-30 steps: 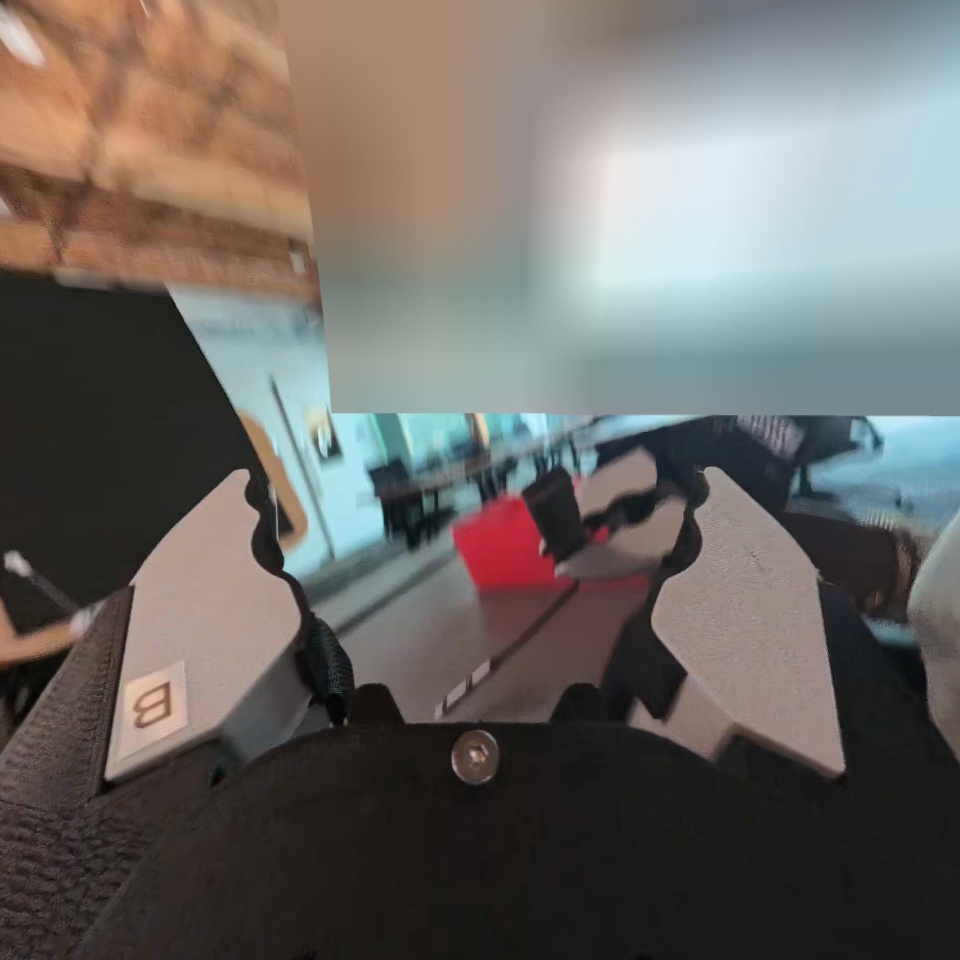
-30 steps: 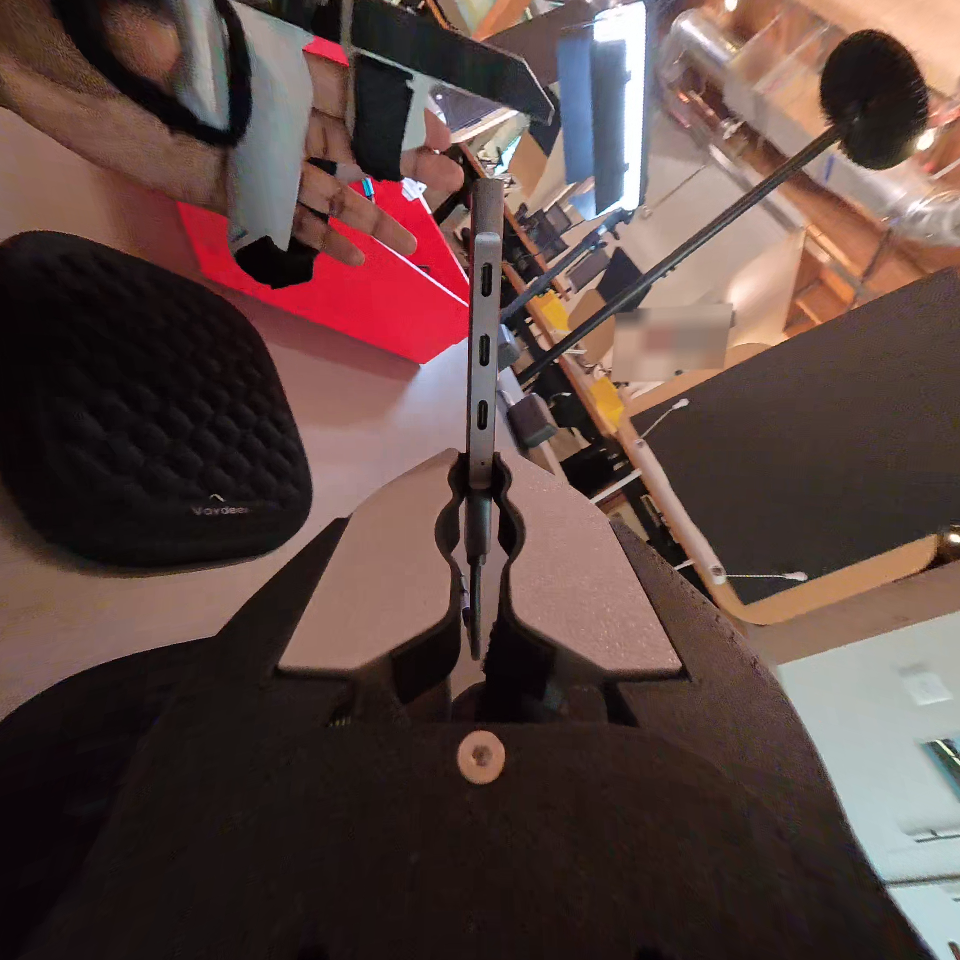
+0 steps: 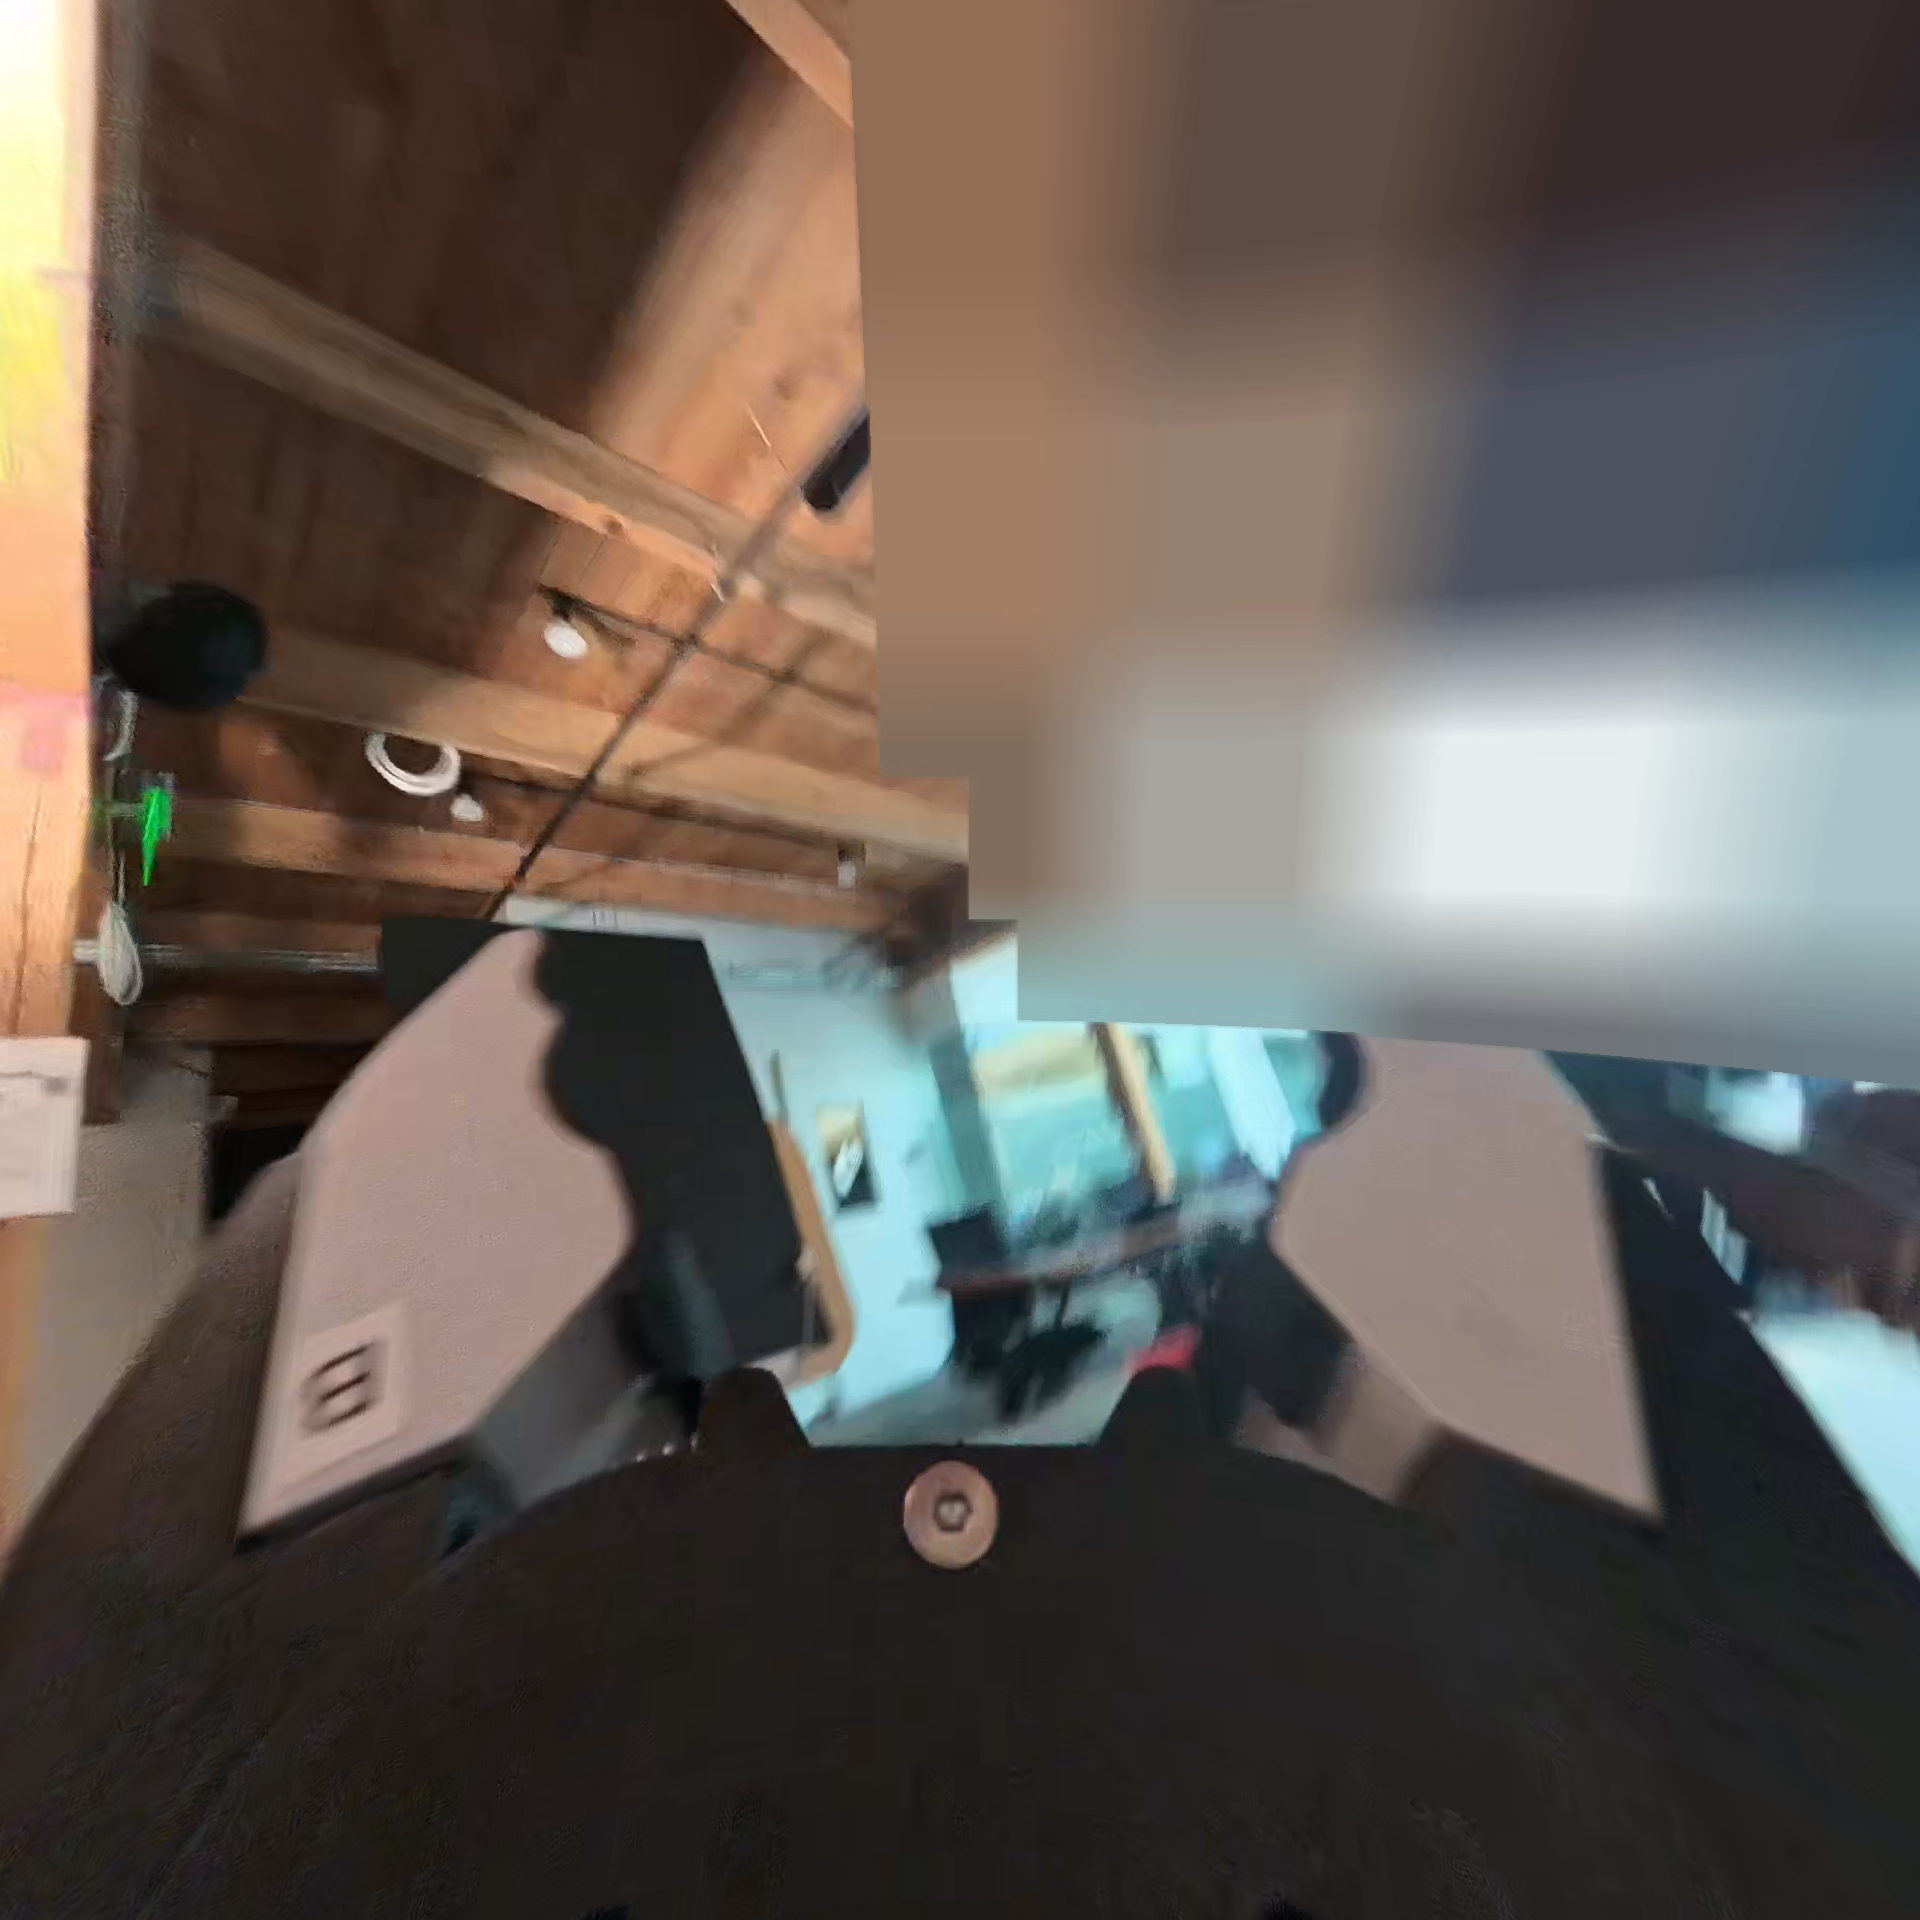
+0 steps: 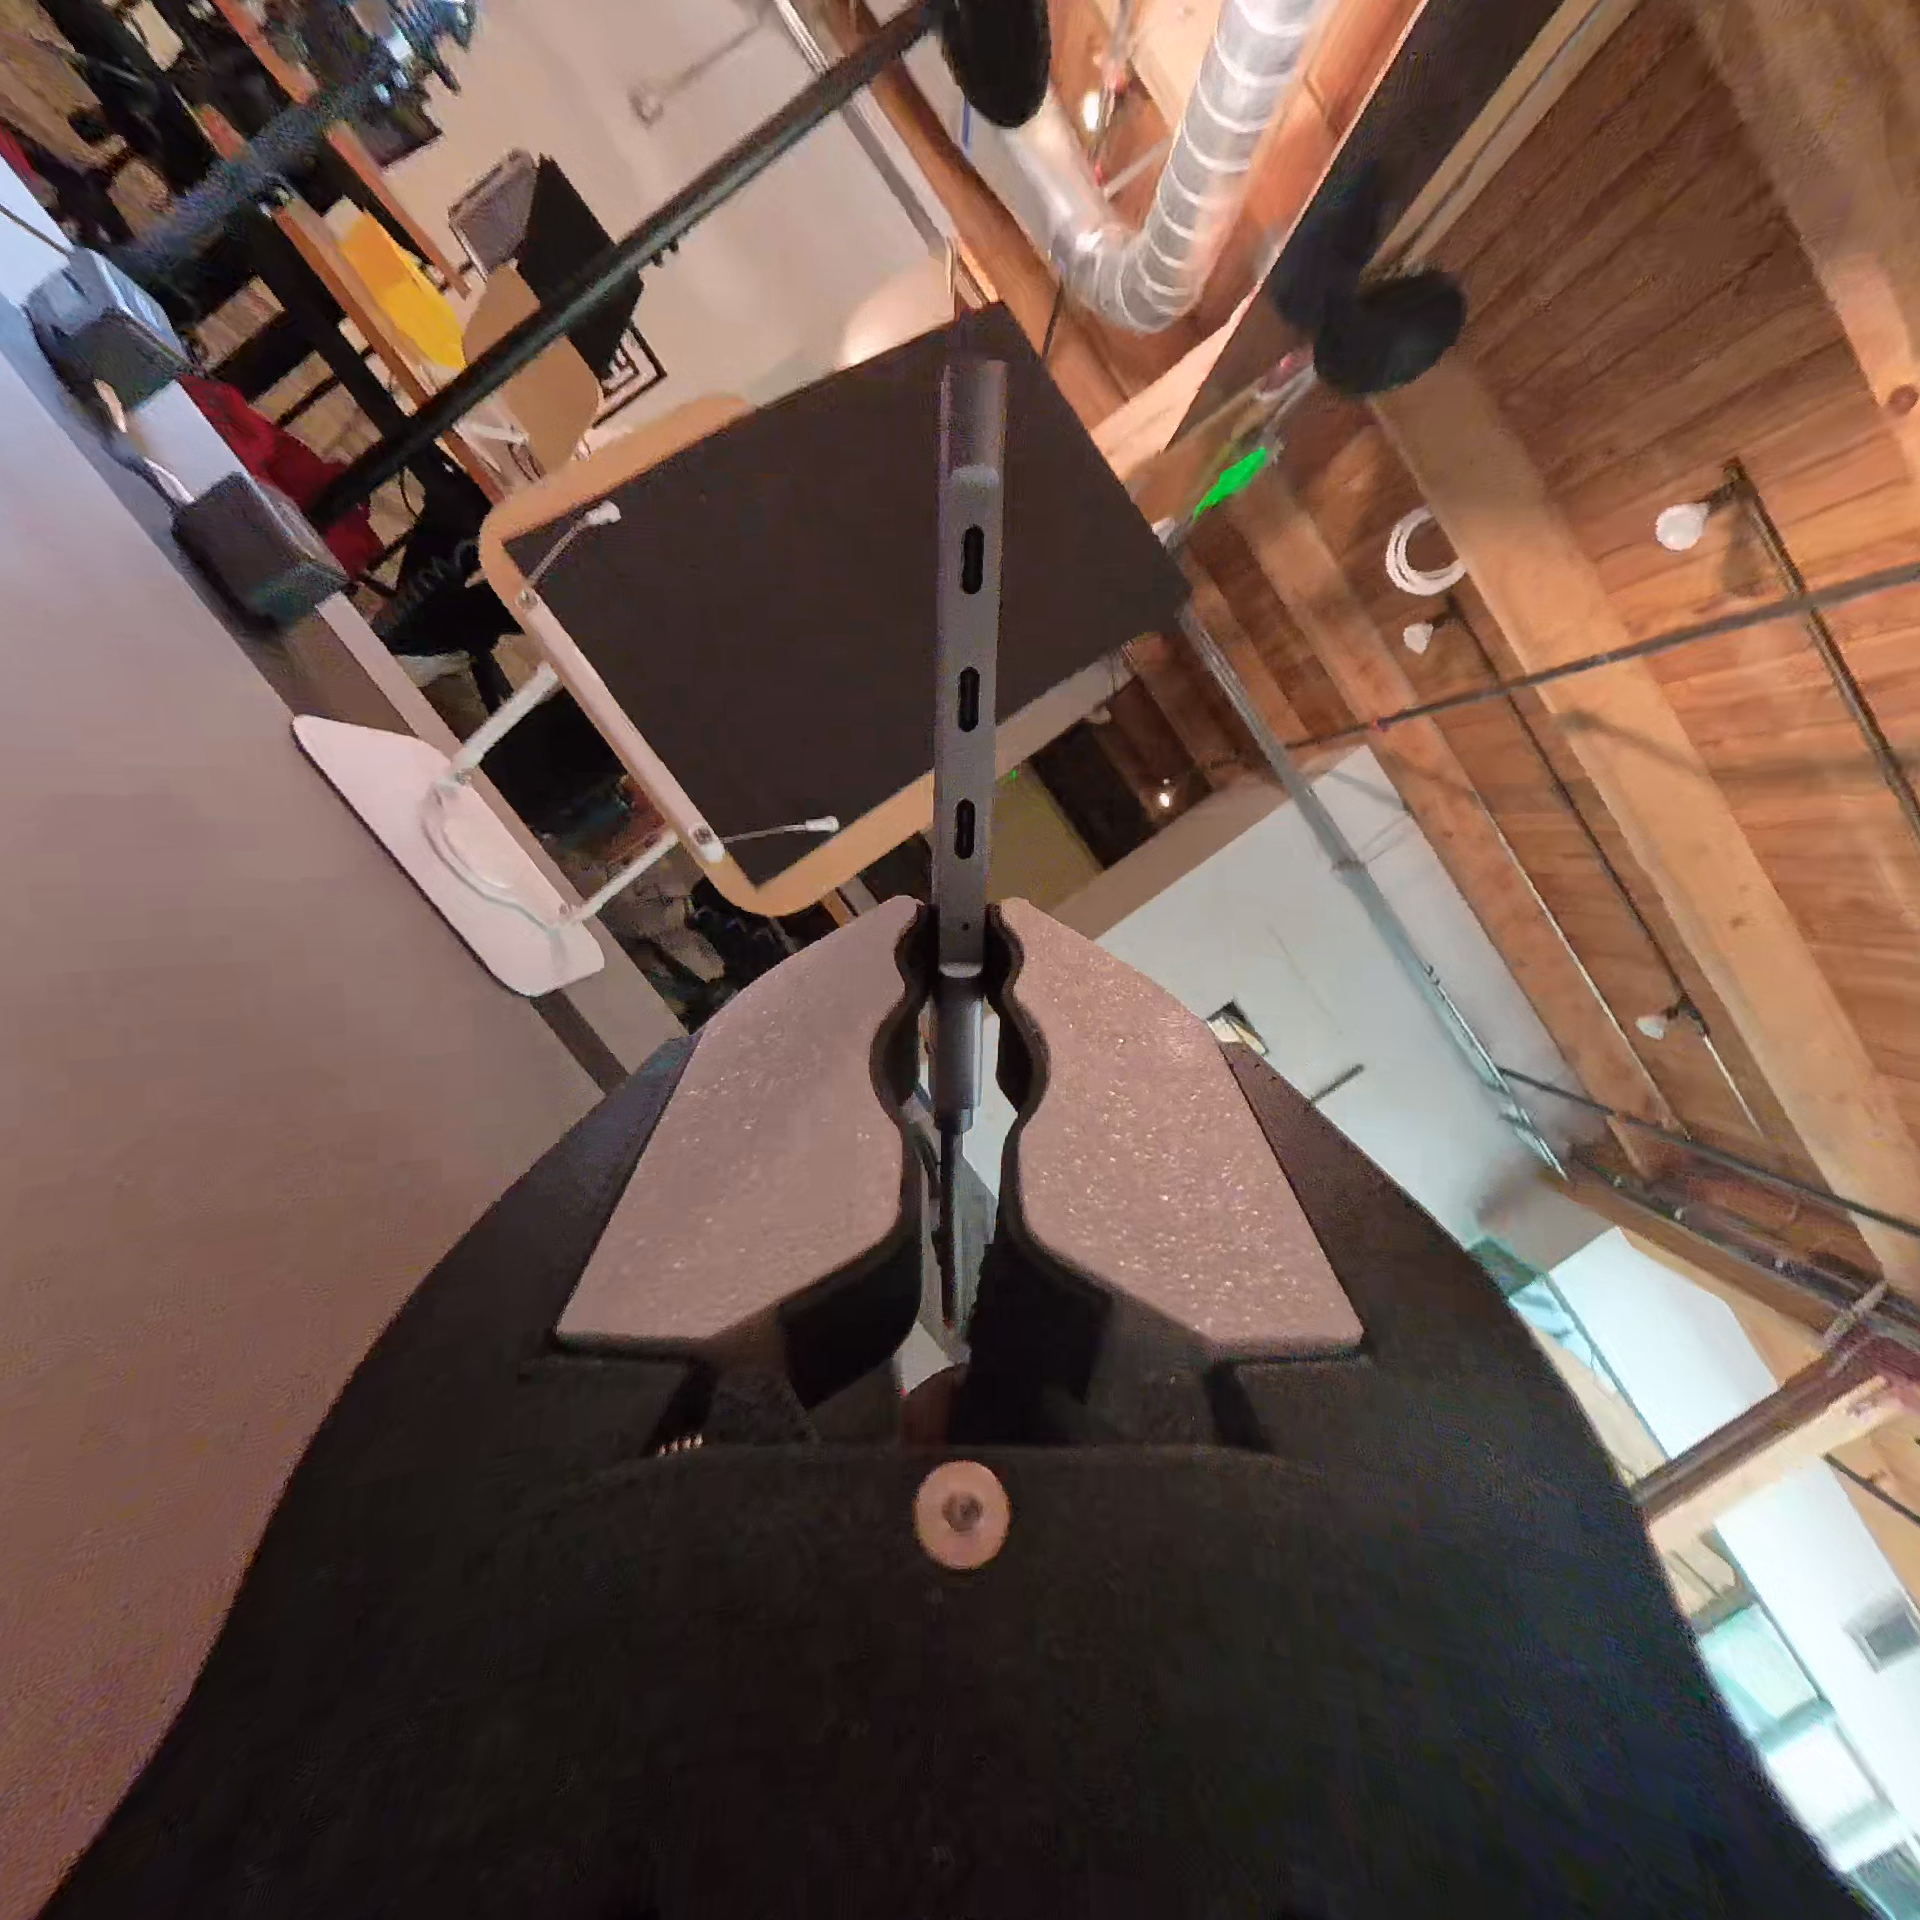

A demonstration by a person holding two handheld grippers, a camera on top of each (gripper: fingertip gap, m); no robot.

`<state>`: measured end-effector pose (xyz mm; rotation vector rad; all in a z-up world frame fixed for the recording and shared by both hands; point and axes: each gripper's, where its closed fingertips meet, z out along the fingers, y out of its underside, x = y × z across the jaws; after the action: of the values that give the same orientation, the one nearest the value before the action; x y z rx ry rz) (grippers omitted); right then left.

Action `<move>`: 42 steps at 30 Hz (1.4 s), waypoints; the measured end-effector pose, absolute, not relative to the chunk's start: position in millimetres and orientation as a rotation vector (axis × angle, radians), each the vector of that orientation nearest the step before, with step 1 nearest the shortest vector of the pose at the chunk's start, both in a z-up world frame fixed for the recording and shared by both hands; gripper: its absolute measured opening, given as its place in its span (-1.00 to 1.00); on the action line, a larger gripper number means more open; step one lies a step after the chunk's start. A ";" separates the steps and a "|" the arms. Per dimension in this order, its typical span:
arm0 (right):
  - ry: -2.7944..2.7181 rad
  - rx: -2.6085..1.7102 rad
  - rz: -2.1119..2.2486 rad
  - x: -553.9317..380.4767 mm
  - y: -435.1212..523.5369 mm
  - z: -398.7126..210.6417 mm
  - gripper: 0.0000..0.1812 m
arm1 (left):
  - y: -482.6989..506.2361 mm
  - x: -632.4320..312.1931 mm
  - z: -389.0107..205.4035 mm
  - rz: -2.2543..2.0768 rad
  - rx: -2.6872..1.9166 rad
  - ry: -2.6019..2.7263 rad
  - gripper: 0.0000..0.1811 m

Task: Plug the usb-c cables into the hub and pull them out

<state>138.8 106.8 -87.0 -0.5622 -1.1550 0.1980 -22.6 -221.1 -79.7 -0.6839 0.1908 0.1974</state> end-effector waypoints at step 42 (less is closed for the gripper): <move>-0.859 -0.784 1.212 171.3 129.7 -83.0 -0.69 | -253.6 -82.8 -89.9 0.625 -1.008 0.137 -0.31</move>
<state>171.3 129.7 -83.0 -0.7838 -0.8589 1.2121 -82.8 -253.6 -89.9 -1.0081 0.1369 0.6247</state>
